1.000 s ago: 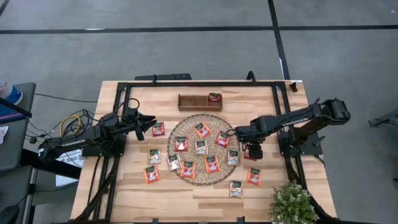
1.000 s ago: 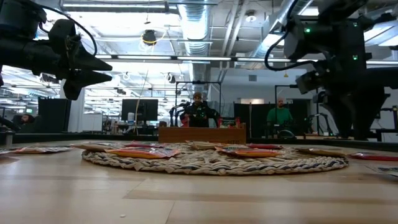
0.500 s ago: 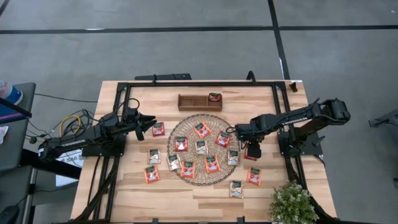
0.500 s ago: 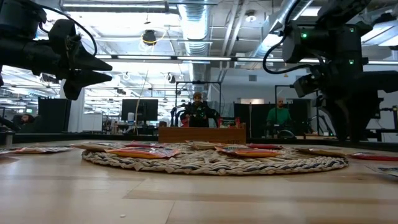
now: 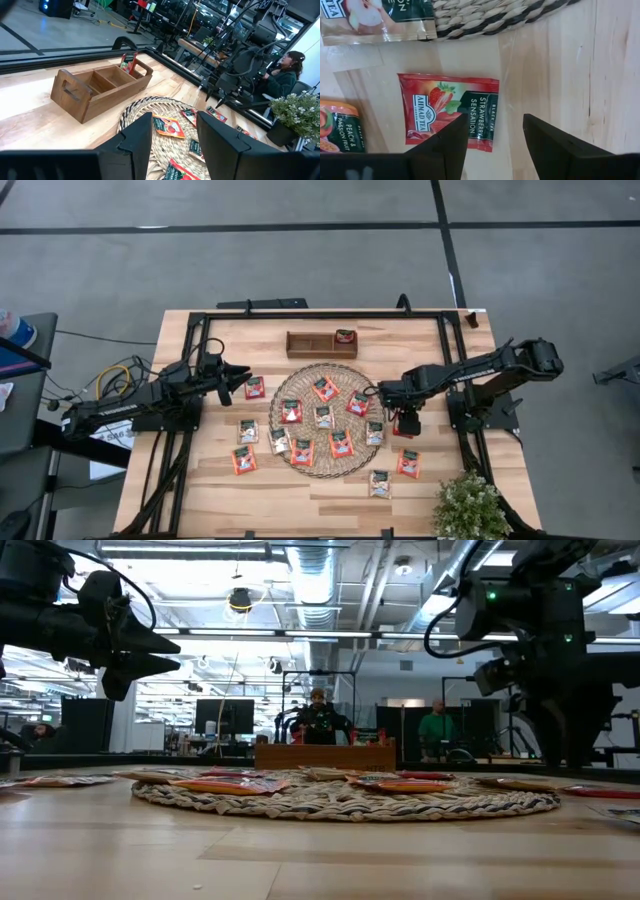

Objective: Pick & Place Tea
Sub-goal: Put the red tea bag into the right section of the wooden organizer

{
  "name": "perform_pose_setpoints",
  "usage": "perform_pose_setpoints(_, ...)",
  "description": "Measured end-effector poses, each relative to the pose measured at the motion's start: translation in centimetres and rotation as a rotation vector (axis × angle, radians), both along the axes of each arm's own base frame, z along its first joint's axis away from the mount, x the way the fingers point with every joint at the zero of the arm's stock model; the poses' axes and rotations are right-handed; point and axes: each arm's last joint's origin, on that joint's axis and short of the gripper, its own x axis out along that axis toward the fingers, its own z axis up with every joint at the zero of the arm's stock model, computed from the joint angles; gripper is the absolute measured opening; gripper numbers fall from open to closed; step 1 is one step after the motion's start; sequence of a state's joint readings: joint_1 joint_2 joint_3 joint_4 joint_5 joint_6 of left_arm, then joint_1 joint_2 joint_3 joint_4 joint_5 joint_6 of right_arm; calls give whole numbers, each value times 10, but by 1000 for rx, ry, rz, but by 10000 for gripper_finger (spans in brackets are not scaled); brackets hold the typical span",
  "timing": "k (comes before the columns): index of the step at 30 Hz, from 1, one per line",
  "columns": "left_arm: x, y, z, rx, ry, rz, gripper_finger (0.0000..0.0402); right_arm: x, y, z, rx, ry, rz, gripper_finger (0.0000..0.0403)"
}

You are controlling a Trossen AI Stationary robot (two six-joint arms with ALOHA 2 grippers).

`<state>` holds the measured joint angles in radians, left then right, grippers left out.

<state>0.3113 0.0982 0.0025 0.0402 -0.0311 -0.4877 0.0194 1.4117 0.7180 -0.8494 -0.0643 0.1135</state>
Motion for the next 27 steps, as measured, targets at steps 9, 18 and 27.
perform_pose_setpoints(9,0,0,0,0,0,0,146,4,1,-15,4,78,7,184)
perform_pose_setpoints(18,0,0,0,0,0,0,146,9,2,-35,4,198,-3,172)
perform_pose_setpoints(27,0,0,0,0,0,0,146,6,0,-32,13,172,-65,115)
